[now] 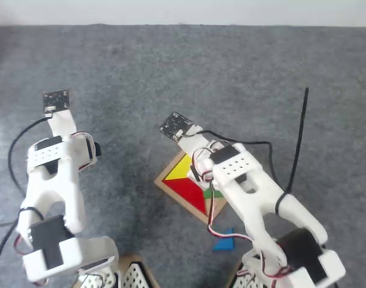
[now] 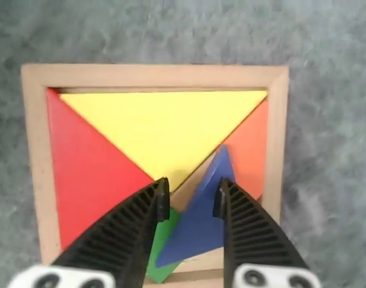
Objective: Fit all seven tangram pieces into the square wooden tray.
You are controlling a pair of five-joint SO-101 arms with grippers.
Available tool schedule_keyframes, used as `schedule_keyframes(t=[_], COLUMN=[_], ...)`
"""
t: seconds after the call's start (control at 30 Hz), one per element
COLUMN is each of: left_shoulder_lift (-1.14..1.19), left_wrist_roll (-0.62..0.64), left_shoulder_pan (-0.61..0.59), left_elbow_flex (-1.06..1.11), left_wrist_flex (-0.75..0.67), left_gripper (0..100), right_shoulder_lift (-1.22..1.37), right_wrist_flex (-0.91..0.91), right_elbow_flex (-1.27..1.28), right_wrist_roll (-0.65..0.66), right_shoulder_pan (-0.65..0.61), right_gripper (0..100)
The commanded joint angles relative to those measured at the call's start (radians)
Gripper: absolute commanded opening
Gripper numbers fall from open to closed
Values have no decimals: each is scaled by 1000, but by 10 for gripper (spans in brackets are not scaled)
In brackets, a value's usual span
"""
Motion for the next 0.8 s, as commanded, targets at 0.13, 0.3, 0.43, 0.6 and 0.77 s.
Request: schedule_keyframes(t=[0.13, 0.3, 0.43, 0.6, 0.77], left_shoulder_lift=[-35, -34, -34, -35, -35], left_wrist_roll=[2, 2, 2, 2, 2], left_shoulder_pan=[5, 5, 5, 5, 5], left_elbow_flex=[-2, -2, -2, -2, -2], left_wrist_flex=[-14, -14, -14, -14, -14], left_gripper=[207, 207, 207, 207, 207], right_shoulder_lift=[5, 4, 4, 4, -16], right_wrist_flex=[-2, 31, 56, 91, 102], right_elbow_flex=[-26, -26, -25, -25, -5], right_wrist_roll=[-8, -8, -6, 29, 35], right_shoulder_pan=[104, 104, 111, 111, 111], right_gripper=[144, 144, 143, 142, 141])
